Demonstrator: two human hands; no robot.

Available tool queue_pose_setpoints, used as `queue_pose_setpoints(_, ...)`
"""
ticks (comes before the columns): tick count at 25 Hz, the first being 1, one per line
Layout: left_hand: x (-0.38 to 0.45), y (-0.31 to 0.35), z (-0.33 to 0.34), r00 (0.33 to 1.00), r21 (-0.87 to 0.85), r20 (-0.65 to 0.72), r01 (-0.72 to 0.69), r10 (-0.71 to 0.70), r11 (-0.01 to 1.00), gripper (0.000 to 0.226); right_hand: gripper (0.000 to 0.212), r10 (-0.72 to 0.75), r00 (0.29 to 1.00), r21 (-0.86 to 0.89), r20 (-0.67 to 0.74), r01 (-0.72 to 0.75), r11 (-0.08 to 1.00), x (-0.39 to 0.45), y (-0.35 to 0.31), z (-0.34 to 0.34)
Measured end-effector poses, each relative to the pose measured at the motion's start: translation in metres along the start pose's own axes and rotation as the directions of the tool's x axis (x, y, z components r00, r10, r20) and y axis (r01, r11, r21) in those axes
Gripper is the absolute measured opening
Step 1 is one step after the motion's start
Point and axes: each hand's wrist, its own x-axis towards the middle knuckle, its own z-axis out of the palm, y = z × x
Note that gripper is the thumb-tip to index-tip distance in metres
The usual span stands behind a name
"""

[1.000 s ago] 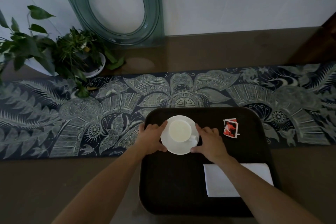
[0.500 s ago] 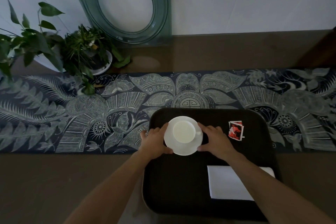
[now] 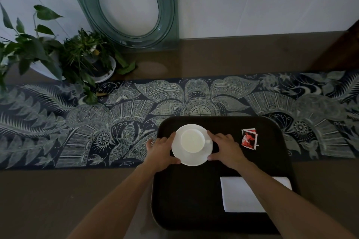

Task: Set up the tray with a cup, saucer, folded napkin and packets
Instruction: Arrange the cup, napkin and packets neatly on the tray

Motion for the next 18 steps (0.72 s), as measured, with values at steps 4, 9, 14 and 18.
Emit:
queue_pose_setpoints(4, -0.001, -0.002, -0.001, 1.0, -0.022, 0.009, 0.008, -0.008, 1.0, 0.108, 0.1, 0.015, 1.0, -0.01, 0.014, -0.015, 1.0, 0.001, -0.003, 0.0)
queue_pose_setpoints(9, -0.002, 0.002, -0.001, 1.0, 0.03, 0.026, 0.006, -0.007, 1.0, 0.108, 0.099, 0.036, 0.999, -0.001, 0.03, -0.036, 0.999, -0.001, -0.008, 0.0)
queue_pose_setpoints(14, -0.011, 0.012, -0.006, 0.999, 0.086, 0.019, 0.028, -0.03, 0.996, 0.1, 0.087, 0.099, 0.995, -0.087, -0.005, -0.099, 0.991, -0.018, -0.015, 0.001)
queue_pose_setpoints(18, -0.035, 0.022, -0.002, 0.986, 0.144, -0.16, 0.079, -0.055, 0.986, 0.061, 0.064, 0.138, 0.989, -0.232, -0.044, -0.145, 0.962, -0.044, -0.018, 0.007)
